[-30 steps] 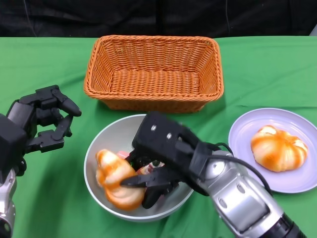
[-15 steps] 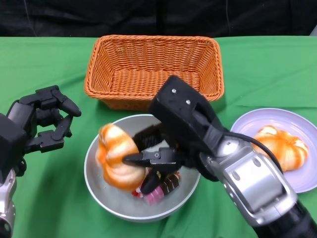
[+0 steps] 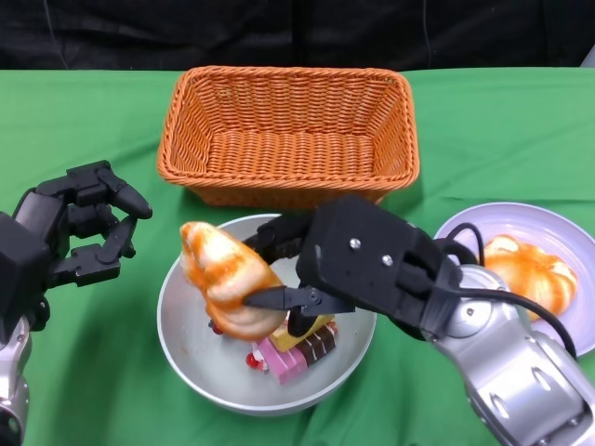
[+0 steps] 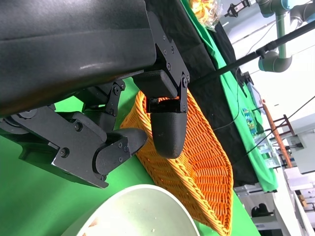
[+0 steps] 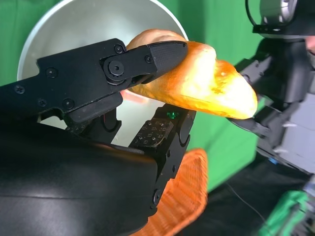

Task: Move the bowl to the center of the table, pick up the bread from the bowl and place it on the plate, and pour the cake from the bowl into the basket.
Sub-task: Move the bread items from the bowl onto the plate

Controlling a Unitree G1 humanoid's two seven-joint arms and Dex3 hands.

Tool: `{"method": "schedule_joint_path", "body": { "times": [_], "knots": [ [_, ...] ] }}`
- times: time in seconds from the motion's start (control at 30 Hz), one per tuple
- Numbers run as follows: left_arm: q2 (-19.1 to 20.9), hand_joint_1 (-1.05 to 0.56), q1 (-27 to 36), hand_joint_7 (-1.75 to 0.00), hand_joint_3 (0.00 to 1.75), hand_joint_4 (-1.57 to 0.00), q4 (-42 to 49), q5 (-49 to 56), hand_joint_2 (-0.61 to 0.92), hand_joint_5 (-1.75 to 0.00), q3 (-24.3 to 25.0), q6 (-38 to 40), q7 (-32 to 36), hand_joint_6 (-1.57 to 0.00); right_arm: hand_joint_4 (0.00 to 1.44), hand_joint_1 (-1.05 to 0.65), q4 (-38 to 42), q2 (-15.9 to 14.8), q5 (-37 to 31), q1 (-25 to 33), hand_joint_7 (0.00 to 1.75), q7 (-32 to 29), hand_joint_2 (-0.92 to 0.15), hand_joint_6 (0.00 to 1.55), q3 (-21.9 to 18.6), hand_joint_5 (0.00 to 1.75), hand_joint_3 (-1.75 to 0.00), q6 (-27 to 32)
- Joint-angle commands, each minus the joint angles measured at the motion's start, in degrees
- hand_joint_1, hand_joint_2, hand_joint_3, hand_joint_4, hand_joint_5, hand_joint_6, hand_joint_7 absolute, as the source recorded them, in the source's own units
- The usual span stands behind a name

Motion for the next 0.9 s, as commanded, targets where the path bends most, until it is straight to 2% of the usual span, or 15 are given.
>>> {"method": "schedule_joint_path", "body": {
  "times": [0.03, 0.07, 0.1, 0.17, 0.23, 0.37, 0.4, 0.43, 0.57, 0.63, 0.77, 0.9],
  "knots": [
    [0.8, -0.05, -1.18, -1.29, 0.93, -0.72, 0.59, -0.32, 0.66, -1.59, 0.25, 0.61, 0.13, -0.75, 0.95, -0.36, -1.1, -1.21, -1.42, 2.09, 0.07, -2.51, -0.92, 1.15, -1.3, 0.94, -0.14, -5.4],
    [0.8, -0.05, -1.23, -1.29, 0.93, -0.72, 0.67, -0.35, 0.66, -1.59, 0.27, 0.73, 0.09, -0.75, 0.91, -0.36, -1.16, -1.35, -1.71, 2.5, 0.08, -3.04, -0.92, 1.15, -1.53, 0.96, -0.14, -6.43],
    [0.83, -0.05, -1.25, -1.28, 0.92, -0.72, 0.74, -0.3, 0.66, -1.58, 0.26, 0.77, 0.17, -0.75, 0.88, -0.35, -1.69, -1.52, -2.19, 2.79, 0.07, -3.45, -0.92, 1.14, -1.75, 1.15, -0.14, -6.81],
    [0.79, -0.05, -1.28, -1.28, 0.93, -0.73, 0.87, -0.48, 0.66, -1.58, 0.36, 0.48, -0.12, -0.75, 0.91, -0.34, -3.99, -1.4, -2.96, 3.61, 0.07, -4.62, -0.92, 1.14, -3.03, 1.21, -0.13, -7.04],
    [0.85, -0.03, -1.27, -1.28, 0.93, -0.73, 1.05, -0.41, 0.66, -1.59, 0.36, 0.16, -0.13, -0.74, 0.85, -0.29, -5.78, -1.21, -3.37, 4.5, 0.08, -5.68, -0.92, 1.15, -4.27, 1.35, -0.12, -7.83],
    [1.07, -0.04, -1.18, -1.28, 0.91, -0.72, 0.78, 0.22, 0.67, -1.58, 0.06, 0.83, 0.65, -0.74, 0.76, -0.27, -7.7, -1.23, -4.71, 5.52, 0.08, -7.03, -0.92, 1.14, -5.41, 1.37, -0.1, -8.75],
    [1.13, -0.04, -1.15, -1.28, 0.91, -0.72, 0.81, 0.15, 0.67, -1.58, 0.12, 0.75, 0.57, -0.74, 0.76, -0.27, -8.14, -1.69, -5.78, 6.12, 0.08, -8.43, -0.92, 1.14, -5.84, 1.38, -0.09, -10.83],
    [1.21, -0.03, -1.11, -1.29, 0.9, -0.71, 0.85, 0.13, 0.67, -1.57, 0.15, 0.65, 0.5, -0.74, 0.75, -0.24, -8.46, -2.29, -6.96, 6.85, 0.1, -10.0, -0.92, 1.15, -6.34, 1.54, -0.08, -13.18],
    [1.36, -0.03, -1.06, -1.31, 0.88, -0.7, 1.12, -0.26, 0.69, -1.61, 0.4, -0.05, -0.12, -0.73, 0.78, -0.23, -8.09, -4.1, -10.87, 9.75, 0.14, -15.12, -0.92, 1.15, -8.45, 1.48, -0.09, -21.29],
    [1.48, -0.02, -1.1, -1.32, 0.88, -0.7, 1.1, -0.06, 0.69, -1.61, 0.34, 0.0, 0.18, -0.73, 0.77, -0.23, -8.19, -4.52, -12.23, 10.92, 0.15, -16.5, -0.92, 1.14, -9.67, 1.6, -0.1, -23.04],
    [1.67, -0.02, -1.28, -1.33, 0.86, -0.69, 1.47, -0.25, 0.7, -1.6, 0.47, 0.53, -0.06, -0.72, 0.73, -0.25, -8.37, -5.05, -13.71, 13.94, 0.18, -19.59, -0.92, 1.14, -13.76, 1.67, -0.1, -26.77],
    [1.78, -0.02, -1.39, -1.33, 0.85, -0.71, 1.78, -0.49, 0.7, -1.6, 0.62, 0.2, -0.45, -0.73, 0.8, -0.26, -7.94, -5.21, -14.44, 16.37, 0.25, -21.69, -0.92, 1.11, -17.4, 1.54, -0.08, -29.2]
  ]
}}
